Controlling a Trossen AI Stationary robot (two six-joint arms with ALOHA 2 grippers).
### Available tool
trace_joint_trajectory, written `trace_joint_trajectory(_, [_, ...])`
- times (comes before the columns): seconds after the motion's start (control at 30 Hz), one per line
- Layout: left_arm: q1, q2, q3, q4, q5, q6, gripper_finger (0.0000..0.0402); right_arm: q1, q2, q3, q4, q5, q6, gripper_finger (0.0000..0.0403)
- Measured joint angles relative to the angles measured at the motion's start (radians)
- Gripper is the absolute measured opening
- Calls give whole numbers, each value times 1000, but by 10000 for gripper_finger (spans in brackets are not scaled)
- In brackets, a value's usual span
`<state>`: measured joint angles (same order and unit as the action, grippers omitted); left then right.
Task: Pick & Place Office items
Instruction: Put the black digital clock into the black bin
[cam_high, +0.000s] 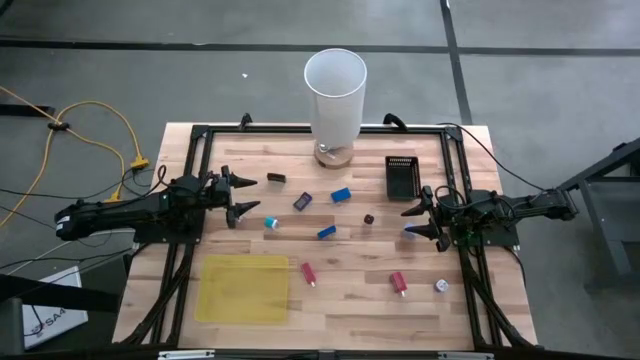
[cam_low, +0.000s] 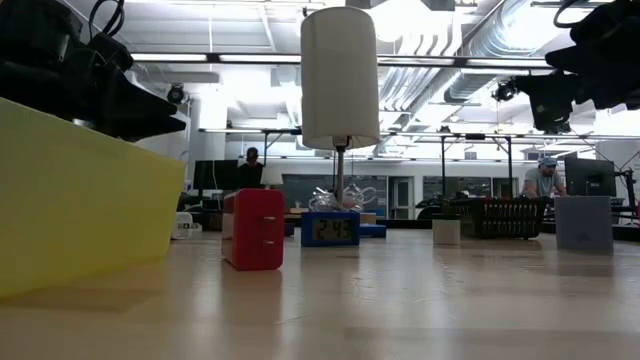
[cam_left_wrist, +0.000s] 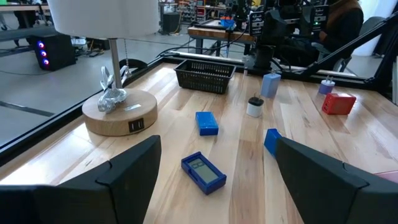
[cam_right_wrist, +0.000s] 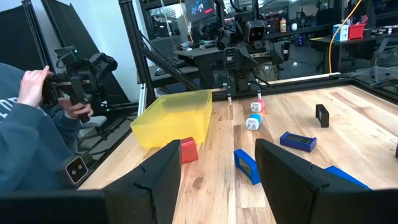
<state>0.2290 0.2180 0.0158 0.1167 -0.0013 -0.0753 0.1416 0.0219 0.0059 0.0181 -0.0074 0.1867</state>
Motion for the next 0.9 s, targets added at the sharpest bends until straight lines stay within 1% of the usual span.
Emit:
trace_joint_trajectory(0.27, [0,0,0,0,-1,-4,308,0,0,0,0,0,0,191])
trace_joint_trajectory(0.43, [0,0,0,1,-37,-4,308,0,0,0,0,0,0,191])
trace_joint_trajectory(0.6, [0,0,9,5,-43,4,308,0,0,0,0,0,0,191])
trace_joint_trajectory(0.77, [0,0,20,26,-44,42,308,0,0,0,0,0,0,191])
trace_joint_trajectory(0.9, [0,0,22,84,-46,42,308,0,0,0,0,0,0,191])
